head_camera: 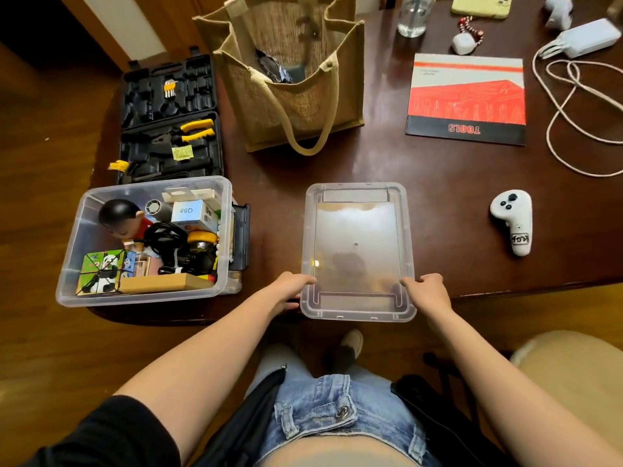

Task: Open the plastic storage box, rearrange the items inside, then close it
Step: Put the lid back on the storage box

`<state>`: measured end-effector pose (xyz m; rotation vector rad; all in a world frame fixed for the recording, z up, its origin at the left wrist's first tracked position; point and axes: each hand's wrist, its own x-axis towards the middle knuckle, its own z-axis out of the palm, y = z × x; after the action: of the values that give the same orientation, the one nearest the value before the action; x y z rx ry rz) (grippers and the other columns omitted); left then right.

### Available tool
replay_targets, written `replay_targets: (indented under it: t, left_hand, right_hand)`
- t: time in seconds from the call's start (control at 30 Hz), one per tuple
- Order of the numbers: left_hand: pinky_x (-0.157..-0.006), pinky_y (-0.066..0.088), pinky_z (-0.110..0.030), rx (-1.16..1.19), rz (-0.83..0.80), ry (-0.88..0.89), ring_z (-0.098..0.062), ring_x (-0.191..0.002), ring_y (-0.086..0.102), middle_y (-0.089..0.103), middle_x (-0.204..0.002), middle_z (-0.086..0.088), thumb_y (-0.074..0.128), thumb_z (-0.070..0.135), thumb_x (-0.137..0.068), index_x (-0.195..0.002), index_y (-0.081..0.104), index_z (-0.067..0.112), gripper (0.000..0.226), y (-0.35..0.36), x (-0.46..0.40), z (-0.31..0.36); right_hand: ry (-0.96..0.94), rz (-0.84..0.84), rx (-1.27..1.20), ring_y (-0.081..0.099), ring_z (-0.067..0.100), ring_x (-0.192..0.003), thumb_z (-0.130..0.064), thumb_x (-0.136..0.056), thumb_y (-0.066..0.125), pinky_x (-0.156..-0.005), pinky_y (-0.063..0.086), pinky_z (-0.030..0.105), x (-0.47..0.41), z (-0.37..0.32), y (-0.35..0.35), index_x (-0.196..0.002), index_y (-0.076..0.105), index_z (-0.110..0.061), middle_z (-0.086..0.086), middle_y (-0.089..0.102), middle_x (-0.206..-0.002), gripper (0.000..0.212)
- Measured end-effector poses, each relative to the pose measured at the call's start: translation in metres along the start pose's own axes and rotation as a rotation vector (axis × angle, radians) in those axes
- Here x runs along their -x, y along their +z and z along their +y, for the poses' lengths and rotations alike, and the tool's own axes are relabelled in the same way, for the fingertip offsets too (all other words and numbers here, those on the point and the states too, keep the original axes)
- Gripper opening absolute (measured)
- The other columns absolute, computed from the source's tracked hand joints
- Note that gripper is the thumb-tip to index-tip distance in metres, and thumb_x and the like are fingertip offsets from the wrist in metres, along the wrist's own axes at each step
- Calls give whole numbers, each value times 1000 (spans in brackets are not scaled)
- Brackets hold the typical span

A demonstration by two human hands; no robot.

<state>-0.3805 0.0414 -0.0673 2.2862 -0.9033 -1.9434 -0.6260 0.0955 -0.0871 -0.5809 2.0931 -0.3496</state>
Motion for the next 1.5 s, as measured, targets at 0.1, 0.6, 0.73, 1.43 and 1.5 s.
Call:
replay_targets:
  t: [0.1, 0.6, 0.73, 1.43, 1.5]
  left_hand:
    - [-99, 44, -37, -24, -17, -3, -25, -119, 51, 49, -135, -11, 59, 24, -92, -136, 41, 9, 50, -3, 3, -3]
    - [-85, 53, -31, 295, 41, 235, -21, -98, 62, 64, -114, -16, 60, 13, -91, -111, 61, 2, 23, 3, 18, 5]
    - [-79, 54, -29, 471, 10, 342, -20, -98, 65, 64, -112, -10, 64, 19, -90, -118, 51, 13, 32, -9, 25, 24]
    - [-69, 50, -28, 1318, 128, 481, -13, -58, 54, 52, -65, -1, 50, 45, -94, -79, 52, 14, 35, -87, 75, 9]
    - [-69, 52, -30, 1360, 182, 495, -14, -64, 59, 58, -70, -2, 51, 38, -95, -87, 54, 12, 28, -105, 81, -6]
  right_hand:
    - [39, -48, -4, 55, 29, -86, -30, -91, 56, -83, 47, 39, 2, 7, 1, -92, 54, -1, 13, 54, -90, 29]
    - [-145, 143, -253, 49, 23, -66, -26, -98, 35, -59, 37, 32, 16, 16, 19, -76, 44, -17, 2, 47, -70, 25]
    - [-356, 70, -432, 45, 21, -62, -19, -99, 40, -53, 37, 29, 25, 16, 3, -77, 46, -18, 2, 45, -66, 23]
    - [-580, -429, -747, 69, 15, -80, -17, -96, 50, -75, 56, 26, 95, -113, 42, -101, 58, -11, 2, 73, -82, 11]
    - [-596, -533, -762, 70, 14, -74, -14, -96, 49, -70, 57, 24, 104, -135, 53, -95, 57, -10, 3, 73, -79, 9]
